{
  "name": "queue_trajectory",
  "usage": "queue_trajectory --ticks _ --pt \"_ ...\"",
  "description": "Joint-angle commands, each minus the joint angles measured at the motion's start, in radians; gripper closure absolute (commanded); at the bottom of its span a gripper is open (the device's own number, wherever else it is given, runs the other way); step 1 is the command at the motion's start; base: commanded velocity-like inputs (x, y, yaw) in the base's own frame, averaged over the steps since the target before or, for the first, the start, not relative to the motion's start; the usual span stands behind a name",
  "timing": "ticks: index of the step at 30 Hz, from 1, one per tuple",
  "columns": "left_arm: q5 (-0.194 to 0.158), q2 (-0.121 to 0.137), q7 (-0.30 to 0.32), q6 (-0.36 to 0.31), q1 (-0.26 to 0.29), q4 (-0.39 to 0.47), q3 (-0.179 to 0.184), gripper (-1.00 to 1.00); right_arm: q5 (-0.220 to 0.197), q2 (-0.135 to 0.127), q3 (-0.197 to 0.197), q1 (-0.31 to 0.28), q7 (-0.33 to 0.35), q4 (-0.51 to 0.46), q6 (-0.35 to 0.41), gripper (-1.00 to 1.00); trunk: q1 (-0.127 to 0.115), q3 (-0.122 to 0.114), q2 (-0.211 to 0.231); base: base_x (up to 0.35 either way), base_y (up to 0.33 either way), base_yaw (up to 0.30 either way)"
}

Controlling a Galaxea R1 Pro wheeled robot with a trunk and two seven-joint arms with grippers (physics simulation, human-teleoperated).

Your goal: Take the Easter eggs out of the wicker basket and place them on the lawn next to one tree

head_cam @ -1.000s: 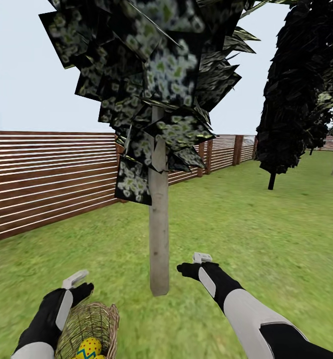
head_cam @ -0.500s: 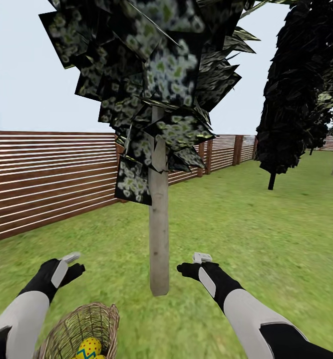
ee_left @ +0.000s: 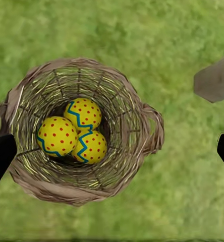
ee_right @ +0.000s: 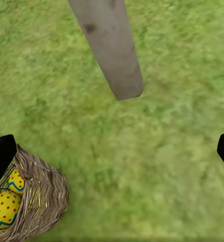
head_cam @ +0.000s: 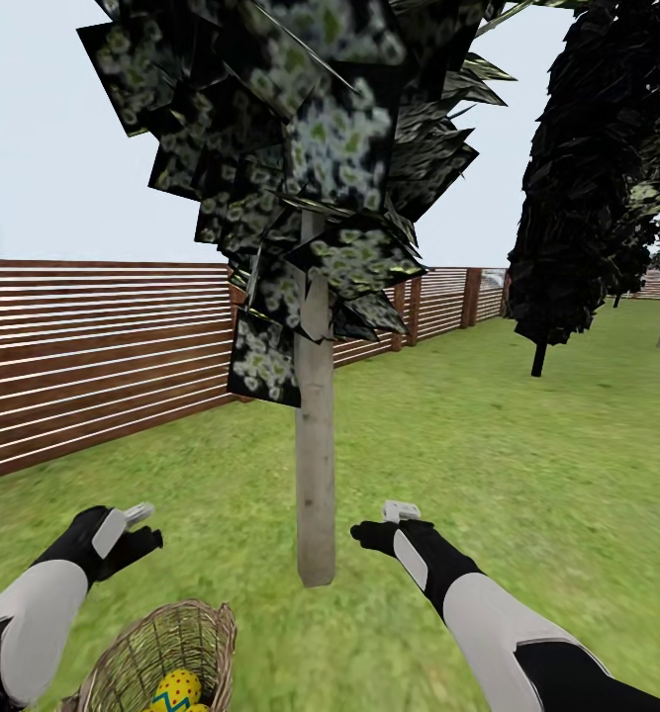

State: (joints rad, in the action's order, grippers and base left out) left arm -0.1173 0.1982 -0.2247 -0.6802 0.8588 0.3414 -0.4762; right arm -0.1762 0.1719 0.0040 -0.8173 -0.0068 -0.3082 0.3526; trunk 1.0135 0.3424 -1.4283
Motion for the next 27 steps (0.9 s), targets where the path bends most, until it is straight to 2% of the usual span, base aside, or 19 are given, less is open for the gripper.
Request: queue_trajectory --ticks 1,4,10,17,27 --pt "-0.01 0.0 -0.01 -0.017 0.011 0.0 -0.002 -1.0 -0.006 0.0 0.001 0.0 -0.001 -0.002 0.005 -1.0 0.0 0.001 -0.001 0.0 0.0 0.0" --pt "-0.008 0.001 -0.032 -0.051 0.041 -0.009 -0.002 -1.0 -0.006 0.0 0.001 0.0 0.0 -0.002 0.005 -1.0 0.0 0.001 -0.001 0.0 0.0 0.0" --pt "-0.008 0.004 -0.093 -0.07 0.063 -0.025 -0.002 -1.0 -0.006 0.0 0.001 0.0 -0.001 -0.002 0.005 -1.0 0.0 0.001 -0.001 0.0 0.0 0.0" --pt "-0.011 0.027 -0.095 -0.112 0.068 -0.021 -0.001 -1.0 -0.006 0.0 0.001 0.0 -0.001 -0.002 0.005 -1.0 0.0 0.001 -0.001 0.0 0.0 0.0" --pt "-0.016 0.033 -0.094 -0.133 0.069 -0.018 -0.002 -1.0 -0.005 0.0 -0.001 0.0 -0.001 -0.002 0.005 -1.0 0.0 0.001 -0.001 0.0 0.0 0.0"
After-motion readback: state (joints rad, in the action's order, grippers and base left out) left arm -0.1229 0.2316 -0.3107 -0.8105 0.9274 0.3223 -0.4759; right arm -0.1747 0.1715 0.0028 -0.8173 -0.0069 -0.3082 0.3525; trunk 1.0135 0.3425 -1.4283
